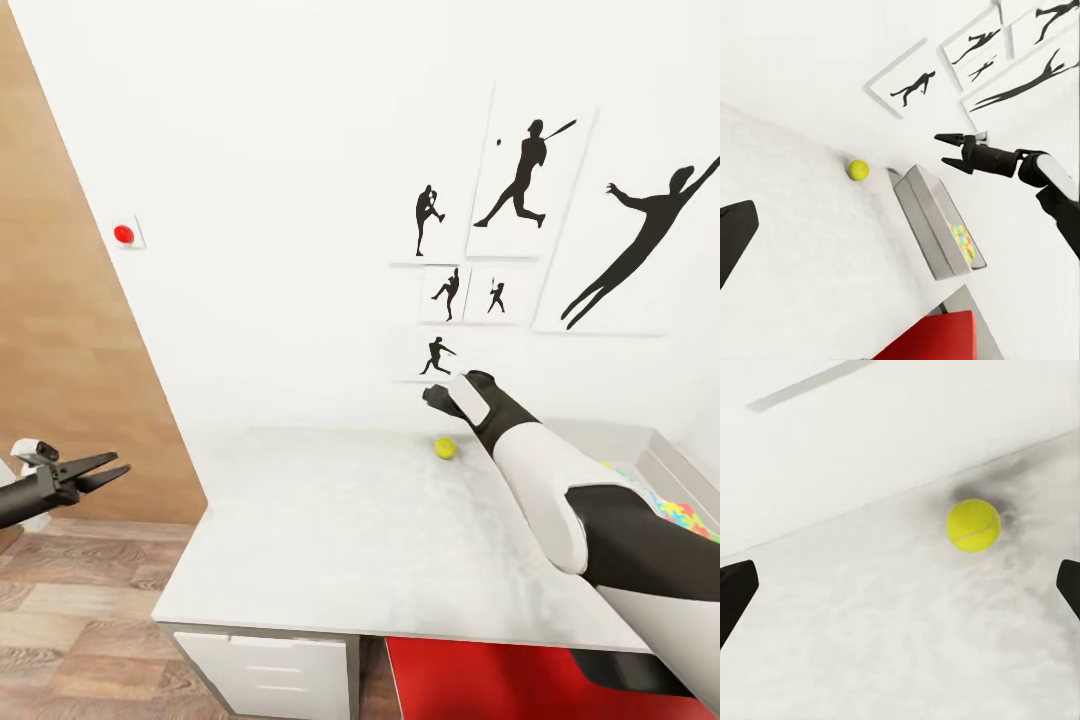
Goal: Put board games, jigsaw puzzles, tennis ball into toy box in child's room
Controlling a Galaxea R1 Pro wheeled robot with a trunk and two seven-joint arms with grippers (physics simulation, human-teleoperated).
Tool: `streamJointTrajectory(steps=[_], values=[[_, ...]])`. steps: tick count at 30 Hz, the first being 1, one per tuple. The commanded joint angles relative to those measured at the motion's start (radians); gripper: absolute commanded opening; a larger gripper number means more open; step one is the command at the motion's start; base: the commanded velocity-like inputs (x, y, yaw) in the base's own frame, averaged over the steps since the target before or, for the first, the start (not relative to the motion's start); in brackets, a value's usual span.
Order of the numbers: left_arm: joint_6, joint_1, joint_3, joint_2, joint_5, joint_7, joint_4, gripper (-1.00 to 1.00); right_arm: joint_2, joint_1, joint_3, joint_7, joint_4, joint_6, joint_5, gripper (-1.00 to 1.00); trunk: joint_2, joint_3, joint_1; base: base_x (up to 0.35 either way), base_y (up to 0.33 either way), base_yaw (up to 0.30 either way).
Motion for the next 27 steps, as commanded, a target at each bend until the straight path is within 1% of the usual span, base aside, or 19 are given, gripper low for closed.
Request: streamJointTrajectory(steps=[1, 2, 3, 5, 10, 13, 17, 20, 22, 24, 27], values=[[0.011, -0.001, 0.0, 0.01, 0.03, -0.004, -0.001, 1.0, 0.0, 0.0, 0.003, -0.007, -0.003, 0.004, -0.007, 1.0, -0.002, -0.002, 0.001, 0.0, 0.0, 0.0], [0.011, -0.001, 0.0, 0.016, 0.042, -0.004, -0.002, 1.0, 0.0, 0.0, 0.003, -0.007, -0.004, 0.003, -0.006, 1.0, -0.002, -0.002, 0.001, 0.0, 0.0, 0.0], [0.012, -0.001, -0.001, 0.03, 0.061, -0.004, -0.002, 1.0, -0.001, 0.001, 0.004, -0.007, -0.005, 0.003, -0.005, 1.0, -0.002, -0.002, 0.001, 0.0, 0.0, 0.0], [0.012, -0.001, -0.002, 0.055, 0.08, -0.004, -0.002, 1.0, -0.005, 0.007, 0.004, -0.007, -0.005, 0.001, -0.004, 1.0, -0.002, -0.002, 0.001, 0.0, 0.0, 0.0], [0.008, -0.001, -0.004, 0.097, 0.093, -0.004, 0.006, 1.0, -0.029, 0.017, 0.004, -0.007, -0.005, -0.002, -0.004, 1.0, -0.002, -0.002, 0.001, 0.0, 0.0, 0.0], [0.006, -0.001, -0.005, 0.105, 0.094, -0.004, 0.006, 1.0, -0.033, 0.018, 0.005, -0.007, -0.005, -0.002, -0.003, 1.0, -0.002, -0.002, 0.001, 0.0, 0.0, 0.0], [0.006, -0.001, -0.005, 0.108, 0.094, -0.004, 0.006, 1.0, -0.034, 0.018, 0.008, -0.007, -0.005, -0.002, -0.003, 1.0, -0.002, -0.002, 0.001, 0.0, 0.0, 0.0], [0.006, -0.001, -0.005, 0.109, 0.093, -0.004, 0.006, 1.0, -0.034, 0.018, 0.028, -0.007, -0.005, -0.002, -0.003, 1.0, -0.002, -0.002, 0.001, 0.0, 0.0, 0.0], [0.005, -0.001, -0.005, 0.109, 0.093, -0.004, 0.006, 1.0, -0.033, 0.018, 0.055, -0.007, -0.005, -0.002, -0.004, 1.0, -0.002, -0.002, 0.001, 0.0, 0.0, 0.0], [0.005, -0.001, -0.005, 0.108, 0.093, -0.004, 0.006, 1.0, -0.033, 0.018, 0.073, -0.007, -0.005, -0.002, -0.004, 1.0, -0.002, -0.002, 0.001, 0.0, 0.0, 0.0], [0.004, -0.001, -0.006, 0.108, 0.093, -0.004, 0.006, 1.0, -0.034, 0.018, 0.086, -0.007, -0.005, -0.002, -0.005, 1.0, -0.002, -0.002, 0.001, 0.0, 0.0, 0.0]])
